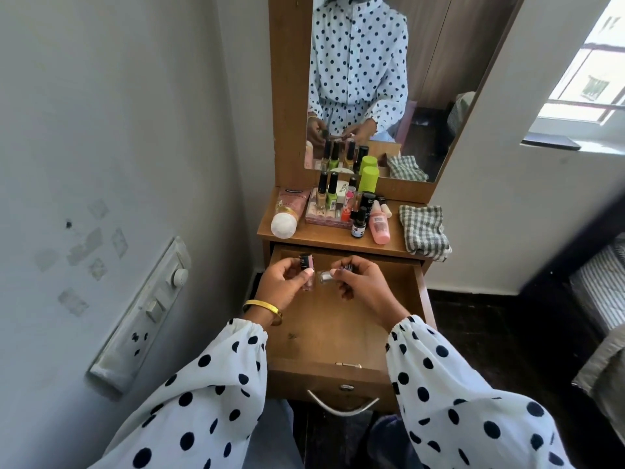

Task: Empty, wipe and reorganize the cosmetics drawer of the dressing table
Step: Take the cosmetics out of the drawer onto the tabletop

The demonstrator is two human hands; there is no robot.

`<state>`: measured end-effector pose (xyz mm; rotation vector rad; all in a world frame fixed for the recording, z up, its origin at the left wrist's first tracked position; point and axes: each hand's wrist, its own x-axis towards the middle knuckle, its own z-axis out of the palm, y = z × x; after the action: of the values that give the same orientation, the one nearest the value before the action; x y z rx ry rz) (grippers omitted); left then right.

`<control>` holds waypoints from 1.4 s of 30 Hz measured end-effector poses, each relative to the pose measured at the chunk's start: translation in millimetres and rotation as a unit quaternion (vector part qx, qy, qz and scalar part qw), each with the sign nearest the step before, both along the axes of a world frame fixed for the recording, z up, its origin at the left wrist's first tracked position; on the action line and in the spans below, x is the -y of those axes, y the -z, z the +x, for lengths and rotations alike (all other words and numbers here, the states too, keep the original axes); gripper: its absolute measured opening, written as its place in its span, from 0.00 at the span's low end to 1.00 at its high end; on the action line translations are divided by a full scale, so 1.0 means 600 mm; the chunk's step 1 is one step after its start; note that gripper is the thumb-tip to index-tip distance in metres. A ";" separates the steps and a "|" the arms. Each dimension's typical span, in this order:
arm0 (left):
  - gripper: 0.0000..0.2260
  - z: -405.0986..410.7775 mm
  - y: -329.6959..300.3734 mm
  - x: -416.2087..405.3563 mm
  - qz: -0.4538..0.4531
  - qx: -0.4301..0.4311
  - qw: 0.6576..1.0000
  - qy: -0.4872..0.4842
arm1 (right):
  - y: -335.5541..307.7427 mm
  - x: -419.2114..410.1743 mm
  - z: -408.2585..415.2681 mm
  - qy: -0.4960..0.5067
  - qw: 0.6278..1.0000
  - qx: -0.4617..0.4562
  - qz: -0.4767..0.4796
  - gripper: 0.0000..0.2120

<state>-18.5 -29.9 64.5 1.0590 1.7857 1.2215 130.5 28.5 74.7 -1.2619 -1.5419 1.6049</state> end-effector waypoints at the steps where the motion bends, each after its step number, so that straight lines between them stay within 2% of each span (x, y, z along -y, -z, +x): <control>1: 0.14 -0.001 -0.012 -0.011 0.009 -0.010 1.000 0.001 | -0.018 -0.011 -0.003 -0.005 1.000 0.005 0.015 0.08; 3: 0.17 -0.006 -0.035 -0.037 0.022 -0.036 0.999 -0.006 | -0.053 -0.034 -0.009 -0.008 0.999 0.011 0.048 0.12; 5: 0.18 -0.011 -0.058 -0.062 0.041 -0.058 0.997 -0.018 | -0.085 -0.059 -0.017 -0.012 0.993 0.061 0.099 0.12; 8: 0.19 -0.013 -0.089 -0.099 0.063 -0.085 0.994 -0.029 | -0.132 -0.098 -0.029 -0.015 0.958 0.189 0.217 0.12; 10: 0.18 -0.013 -0.102 -0.120 0.062 -0.099 0.993 -0.028 | -0.162 -0.120 -0.036 -0.018 0.934 0.231 0.271 0.12; 13: 0.17 -0.013 -0.114 -0.148 0.061 -0.097 0.993 -0.024 | -0.193 -0.148 -0.047 -0.049 0.913 0.259 0.310 0.11; 17: 0.19 -0.009 -0.118 -0.175 0.050 -0.155 0.987 -0.003 | -0.201 -0.182 -0.065 -0.079 0.877 0.326 0.343 0.15; 21: 0.18 -0.004 -0.112 -0.197 0.043 -0.188 0.981 0.002 | -0.192 -0.203 -0.076 -0.090 0.826 0.389 0.399 0.13; 36: 0.13 -0.002 -0.079 -0.242 0.062 -0.255 0.965 -0.025 | -0.127 -0.229 -0.083 -0.066 0.752 0.433 0.492 0.14; 42: 0.16 -0.003 -0.074 -0.245 0.058 -0.256 0.965 -0.016 | -0.111 -0.228 -0.079 -0.050 0.733 0.447 0.510 0.14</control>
<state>-20.6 117.0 109.0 1.5242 2.1376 1.1510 83.2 165.5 141.6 -1.2542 -2.5141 -0.1443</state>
